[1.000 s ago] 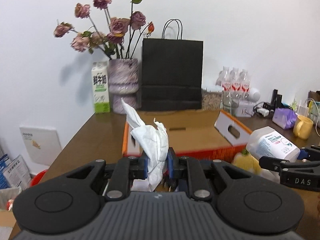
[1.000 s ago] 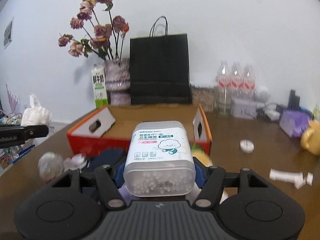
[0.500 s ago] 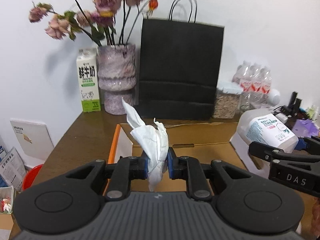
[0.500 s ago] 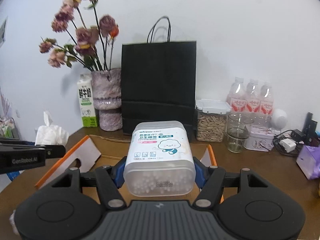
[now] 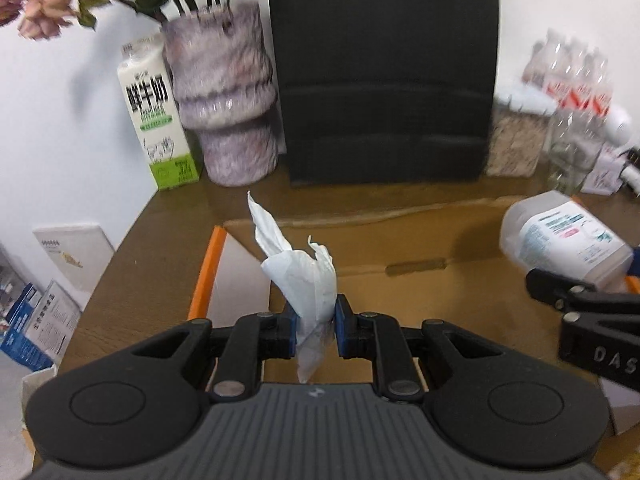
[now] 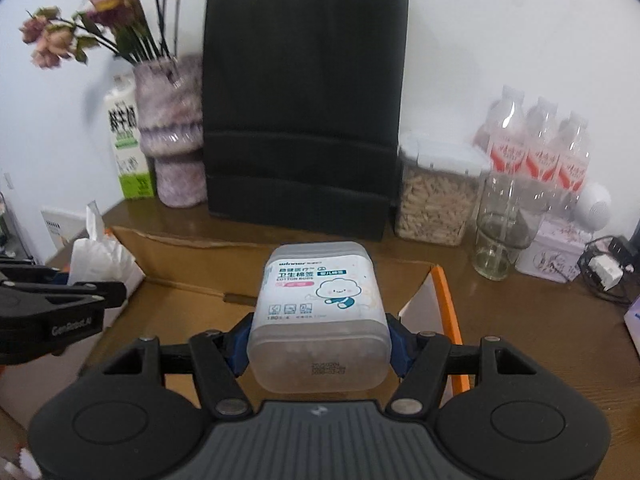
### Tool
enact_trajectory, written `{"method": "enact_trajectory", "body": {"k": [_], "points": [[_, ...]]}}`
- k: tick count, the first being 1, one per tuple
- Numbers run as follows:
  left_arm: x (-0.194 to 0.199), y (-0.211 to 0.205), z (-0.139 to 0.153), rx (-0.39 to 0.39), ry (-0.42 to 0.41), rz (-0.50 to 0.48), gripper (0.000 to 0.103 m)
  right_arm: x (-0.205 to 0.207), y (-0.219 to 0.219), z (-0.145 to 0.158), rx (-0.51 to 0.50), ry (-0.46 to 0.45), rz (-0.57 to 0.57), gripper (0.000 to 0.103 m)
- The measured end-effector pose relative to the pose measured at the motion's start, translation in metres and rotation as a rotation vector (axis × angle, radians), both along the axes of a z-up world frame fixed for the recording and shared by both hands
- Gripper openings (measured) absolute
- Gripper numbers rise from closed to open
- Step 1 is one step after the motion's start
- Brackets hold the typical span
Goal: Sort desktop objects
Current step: 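Carry the tissue and the container over the cardboard box with both grippers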
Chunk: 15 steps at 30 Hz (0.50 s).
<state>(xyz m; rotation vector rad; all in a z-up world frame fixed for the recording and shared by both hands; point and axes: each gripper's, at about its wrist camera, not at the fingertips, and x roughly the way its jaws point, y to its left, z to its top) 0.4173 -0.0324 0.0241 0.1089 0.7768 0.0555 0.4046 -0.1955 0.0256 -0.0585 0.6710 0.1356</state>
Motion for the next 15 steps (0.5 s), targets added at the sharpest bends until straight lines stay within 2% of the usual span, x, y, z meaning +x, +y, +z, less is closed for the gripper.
{"method": "enact_trajectory", "body": {"k": [7,13,15], "points": [[0.016,-0.002,-0.016,0.04,0.074,0.009,0.018,0.019,-0.002,-0.02,-0.023,0.089,-0.012,0.063],[0.023,0.0,-0.026,0.035,0.118,0.026,0.018,0.023,0.0,-0.02,-0.044,0.106,-0.015,0.063],[0.022,0.0,-0.024,0.042,0.109,0.025,0.019,0.024,0.0,-0.02,-0.044,0.117,-0.015,0.064]]}}
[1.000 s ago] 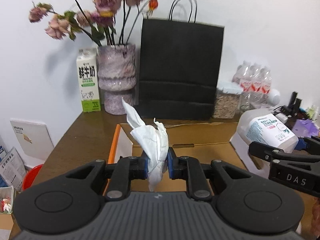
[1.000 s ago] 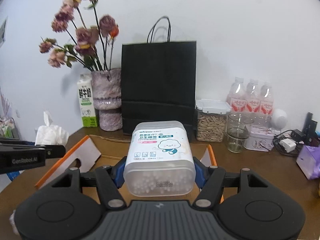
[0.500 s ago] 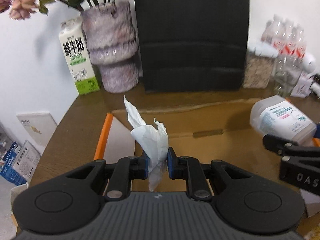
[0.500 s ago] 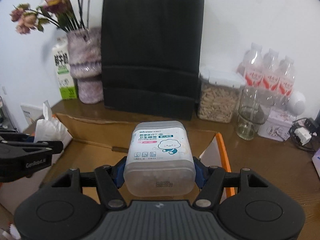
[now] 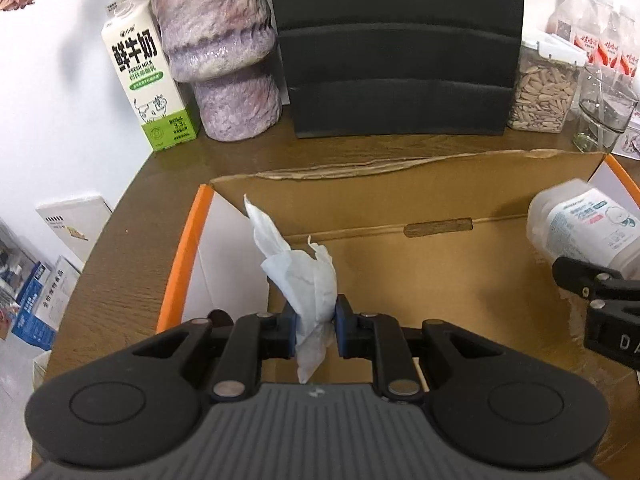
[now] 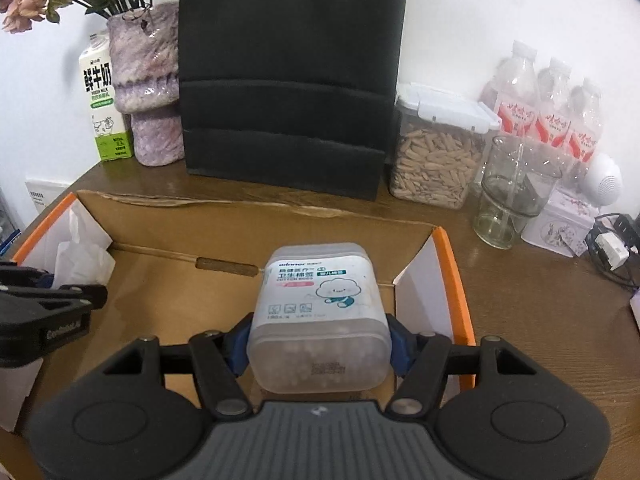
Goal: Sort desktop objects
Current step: 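Carry the tissue and the container over the cardboard box with both grippers, then open both grippers to drop the tissue and container into the box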
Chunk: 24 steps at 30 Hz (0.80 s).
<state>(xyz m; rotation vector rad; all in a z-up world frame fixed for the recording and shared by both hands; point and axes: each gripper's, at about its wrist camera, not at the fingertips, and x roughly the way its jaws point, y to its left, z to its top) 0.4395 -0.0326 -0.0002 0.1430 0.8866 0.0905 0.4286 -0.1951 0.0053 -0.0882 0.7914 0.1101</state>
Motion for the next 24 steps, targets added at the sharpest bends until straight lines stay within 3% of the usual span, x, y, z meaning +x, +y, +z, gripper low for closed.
{"method": "enact_trajectory", "body": {"k": [3,5,8,11,13,18,24], "points": [[-0.001,-0.001,0.002,0.002,-0.011,-0.006,0.026,-0.001,0.001,0.0,-0.009,0.003,-0.003,0.068],[-0.003,-0.001,0.004,0.004,-0.018,-0.004,0.04,-0.002,0.001,0.001,-0.006,0.008,-0.006,0.089],[-0.008,-0.001,0.009,0.007,-0.05,-0.018,0.05,-0.005,-0.002,0.002,0.012,0.012,0.0,0.091],[-0.015,-0.001,0.017,-0.005,-0.091,-0.023,0.077,-0.011,-0.001,0.007,0.021,0.006,0.011,0.102],[-0.021,-0.001,0.023,-0.011,-0.124,-0.031,0.094,-0.017,0.001,0.012,0.014,-0.014,0.015,0.103],[-0.037,-0.002,0.035,0.005,-0.178,-0.039,0.103,-0.031,0.005,0.024,-0.011,-0.035,0.024,0.103],[-0.059,0.005,0.047,-0.014,-0.221,-0.017,0.103,-0.054,0.005,0.039,-0.014,-0.062,0.025,0.103]]}}
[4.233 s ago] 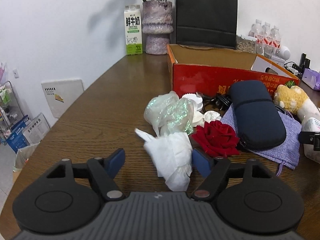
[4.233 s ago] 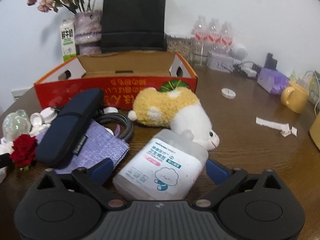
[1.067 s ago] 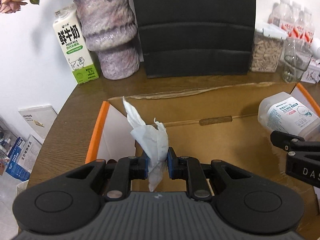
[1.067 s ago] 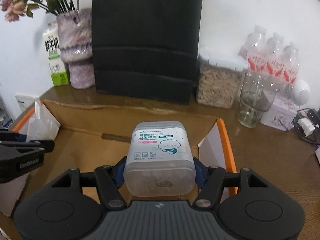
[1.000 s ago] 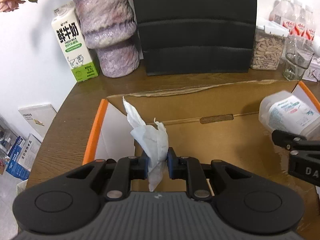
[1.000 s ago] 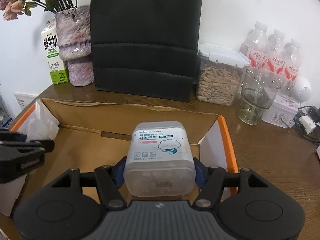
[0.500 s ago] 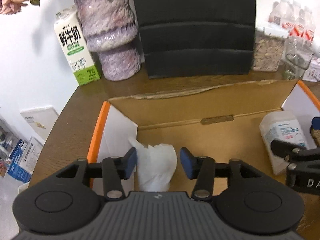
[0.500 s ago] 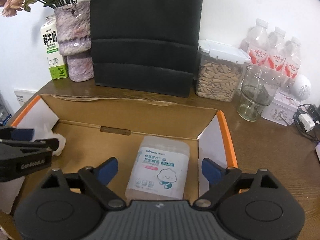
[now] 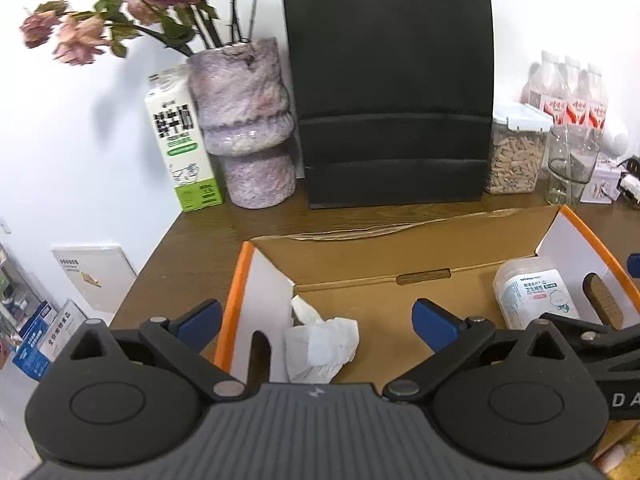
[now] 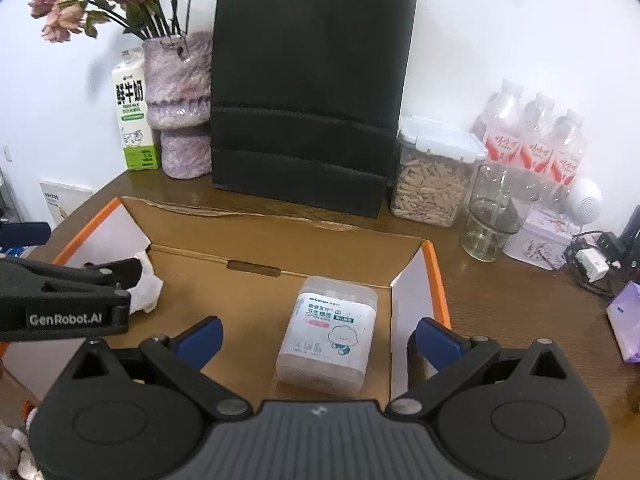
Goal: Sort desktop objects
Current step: 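Open both grippers to drop the tissue and container into the box, then move both tools back toward the plastic bag and plush toy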
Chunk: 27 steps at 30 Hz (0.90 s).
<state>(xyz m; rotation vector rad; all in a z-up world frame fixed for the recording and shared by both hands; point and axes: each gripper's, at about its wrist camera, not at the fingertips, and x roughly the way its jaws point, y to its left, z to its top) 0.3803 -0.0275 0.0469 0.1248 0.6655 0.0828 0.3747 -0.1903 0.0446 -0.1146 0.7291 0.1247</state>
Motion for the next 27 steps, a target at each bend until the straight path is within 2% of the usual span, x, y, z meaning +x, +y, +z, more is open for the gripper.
{"method": "enact_trajectory", "body": {"k": [15,23,27], "points": [[-0.07,0.022,0.023,-0.013,-0.087,0.001,0.103,-0.067,0.0,0.03,0.016,-0.082,0.02,0.103],[-0.121,0.036,0.025,-0.025,-0.163,-0.021,0.103,-0.122,-0.003,0.029,0.032,-0.15,0.049,0.103],[-0.145,0.046,0.014,-0.049,-0.166,-0.022,0.103,-0.155,-0.007,0.021,0.058,-0.172,0.067,0.103]]}}
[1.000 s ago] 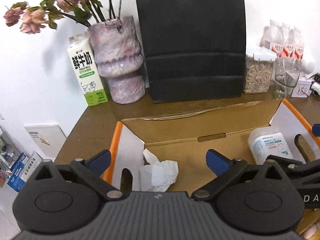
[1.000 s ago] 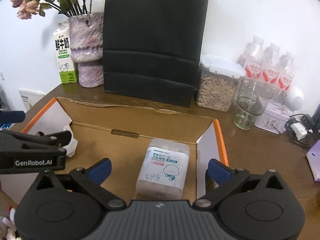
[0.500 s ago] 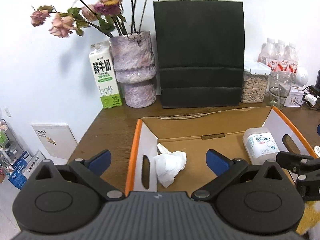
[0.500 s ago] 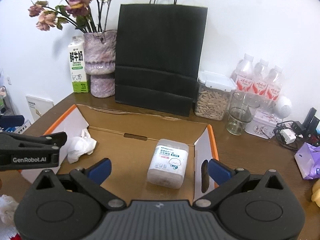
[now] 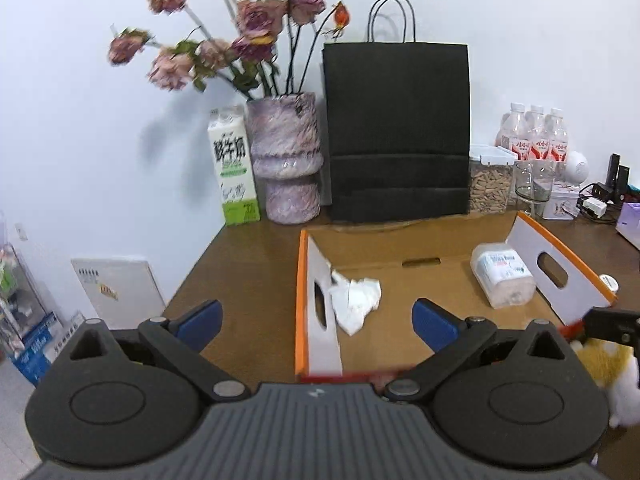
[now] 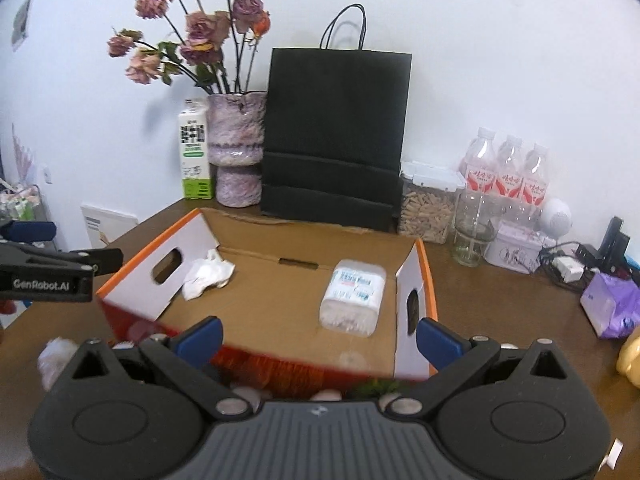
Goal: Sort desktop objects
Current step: 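Move both tools back toward the plastic bag and plush toy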
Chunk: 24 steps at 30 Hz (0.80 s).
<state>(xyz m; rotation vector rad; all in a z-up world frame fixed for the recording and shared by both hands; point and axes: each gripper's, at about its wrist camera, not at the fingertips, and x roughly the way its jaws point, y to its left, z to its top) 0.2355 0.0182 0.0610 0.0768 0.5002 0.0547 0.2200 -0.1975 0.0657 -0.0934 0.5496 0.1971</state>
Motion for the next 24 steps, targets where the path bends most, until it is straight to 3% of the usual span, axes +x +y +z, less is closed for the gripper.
{"method": "enact_trajectory", "body": {"k": [14,24], "points": [[-0.082,0.03,-0.057,-0.054,0.04,0.043,0.103,-0.083,-0.025,-0.056,0.071,0.041,-0.034,0.103],[-0.114,0.04,-0.073,-0.105,0.051,0.104,0.103,-0.122,-0.033,-0.084,0.05,0.072,-0.079,0.103]]}}
